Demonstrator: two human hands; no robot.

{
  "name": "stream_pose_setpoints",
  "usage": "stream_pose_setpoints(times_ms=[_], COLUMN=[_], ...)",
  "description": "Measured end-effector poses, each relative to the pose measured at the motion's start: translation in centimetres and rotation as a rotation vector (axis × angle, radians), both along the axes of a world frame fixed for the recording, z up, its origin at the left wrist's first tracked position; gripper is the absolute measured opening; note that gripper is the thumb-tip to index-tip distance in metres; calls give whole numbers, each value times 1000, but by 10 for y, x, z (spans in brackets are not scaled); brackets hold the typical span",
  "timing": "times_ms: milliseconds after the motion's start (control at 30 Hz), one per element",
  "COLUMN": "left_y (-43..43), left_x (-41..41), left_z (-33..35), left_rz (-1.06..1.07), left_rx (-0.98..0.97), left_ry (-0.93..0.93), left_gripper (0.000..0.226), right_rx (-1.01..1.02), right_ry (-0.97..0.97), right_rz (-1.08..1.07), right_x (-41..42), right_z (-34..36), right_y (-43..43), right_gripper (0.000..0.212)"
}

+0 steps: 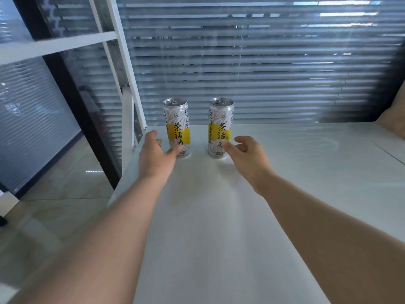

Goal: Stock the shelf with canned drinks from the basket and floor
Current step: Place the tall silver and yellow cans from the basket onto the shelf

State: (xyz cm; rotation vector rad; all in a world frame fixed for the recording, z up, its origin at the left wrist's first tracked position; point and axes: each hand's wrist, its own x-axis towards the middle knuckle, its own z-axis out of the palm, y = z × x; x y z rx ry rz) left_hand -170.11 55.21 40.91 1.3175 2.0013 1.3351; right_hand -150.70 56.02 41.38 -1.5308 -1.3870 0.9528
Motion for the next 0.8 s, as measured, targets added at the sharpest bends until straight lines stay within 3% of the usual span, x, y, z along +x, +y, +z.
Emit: stream_pose_setpoints(times_ms=[67,200,433,600,800], left_y=[-15,-53,-121,-181,-263], left_x=[11,37,89,150,231], left_z=[8,21,43,44,33], left_rz=[96,110,34,-31,-136], left_rx=[68,96,101,43,-46], left_ry=[-33,-41,-77,-168,-343], left_gripper=[61,43,21,13,11], right_rx=[43,55,45,-15,-134], right_ry=[7,88,50,45,208], right_rz=[-73,-124,-139,-142,-204], right_x=[6,25,79,136,217], right_z=[3,9,40,52,36], right_y=[-14,-45,-123,-200,-291], right_gripper=[45,56,58,51,35])
